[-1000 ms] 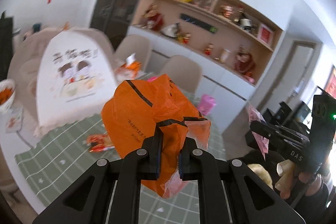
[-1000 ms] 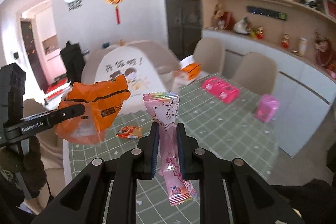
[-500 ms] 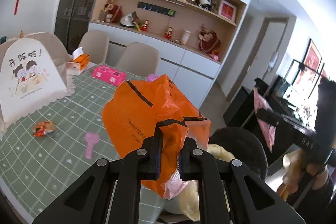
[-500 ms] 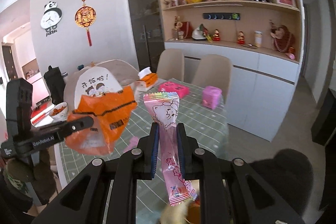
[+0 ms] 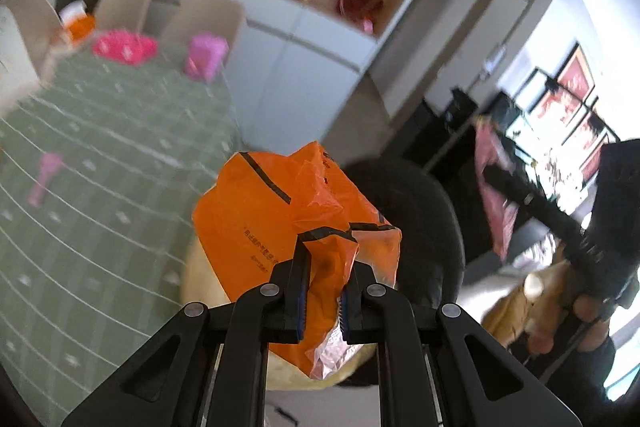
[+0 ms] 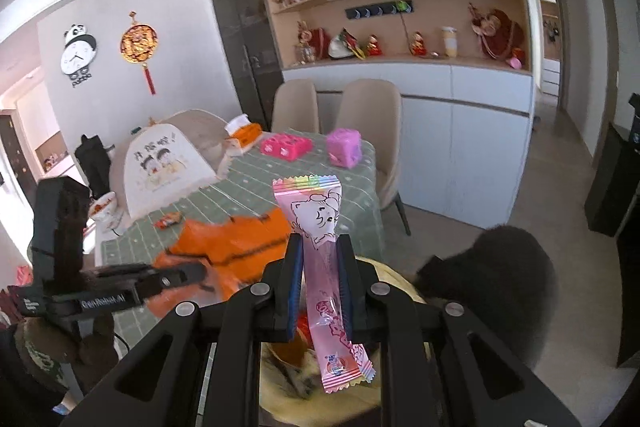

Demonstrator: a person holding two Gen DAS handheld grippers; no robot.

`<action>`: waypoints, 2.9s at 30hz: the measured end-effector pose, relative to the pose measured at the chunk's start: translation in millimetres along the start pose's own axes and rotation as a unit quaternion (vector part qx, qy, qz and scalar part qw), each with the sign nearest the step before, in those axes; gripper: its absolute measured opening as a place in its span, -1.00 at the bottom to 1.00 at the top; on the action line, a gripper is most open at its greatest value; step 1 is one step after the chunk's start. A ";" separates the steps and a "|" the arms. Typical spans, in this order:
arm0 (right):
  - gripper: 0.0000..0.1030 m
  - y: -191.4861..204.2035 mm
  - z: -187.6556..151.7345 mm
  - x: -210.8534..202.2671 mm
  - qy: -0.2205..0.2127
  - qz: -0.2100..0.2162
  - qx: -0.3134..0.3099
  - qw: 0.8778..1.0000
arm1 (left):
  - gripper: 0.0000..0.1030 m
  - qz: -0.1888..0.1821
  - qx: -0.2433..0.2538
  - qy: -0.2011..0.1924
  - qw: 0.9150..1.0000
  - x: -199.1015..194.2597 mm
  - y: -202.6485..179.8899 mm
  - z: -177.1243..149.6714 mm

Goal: Collect trash
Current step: 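Carry the orange bag with the left tool while the right tool carries the candy stick to the trash bag, then open both tools inside the trash bag, releasing the orange bag and candy stick, then move both tools back over the table toward the red wrapper and pink spoon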

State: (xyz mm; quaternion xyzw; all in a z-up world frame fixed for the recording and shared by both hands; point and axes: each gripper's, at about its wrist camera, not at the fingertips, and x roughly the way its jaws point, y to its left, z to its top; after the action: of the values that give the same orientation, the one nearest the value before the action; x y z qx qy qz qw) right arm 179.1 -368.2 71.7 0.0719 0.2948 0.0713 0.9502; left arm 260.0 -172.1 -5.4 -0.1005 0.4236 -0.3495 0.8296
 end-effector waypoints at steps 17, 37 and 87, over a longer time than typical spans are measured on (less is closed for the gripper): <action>-0.70 -36.2 -51.4 94.2 0.111 0.085 0.059 0.988 | -0.03 0.022 -0.058 0.080 0.995 64.9 20.4 -57.8; -0.70 21.0 -115.4 227.2 0.294 0.009 -0.046 0.955 | 0.00 0.126 -0.170 -0.078 0.974 -83.1 111.6 -46.3; -0.15 223.1 12.8 313.7 0.163 0.077 -0.063 0.982 | 0.02 0.239 -0.181 -0.090 0.950 -118.3 482.2 79.6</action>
State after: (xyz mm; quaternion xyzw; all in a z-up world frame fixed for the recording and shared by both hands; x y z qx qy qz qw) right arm 421.5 -95.1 -50.5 0.0220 0.4339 0.1735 0.8838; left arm 513.1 251.0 -104.4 -0.1758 0.4147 -0.0482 0.8915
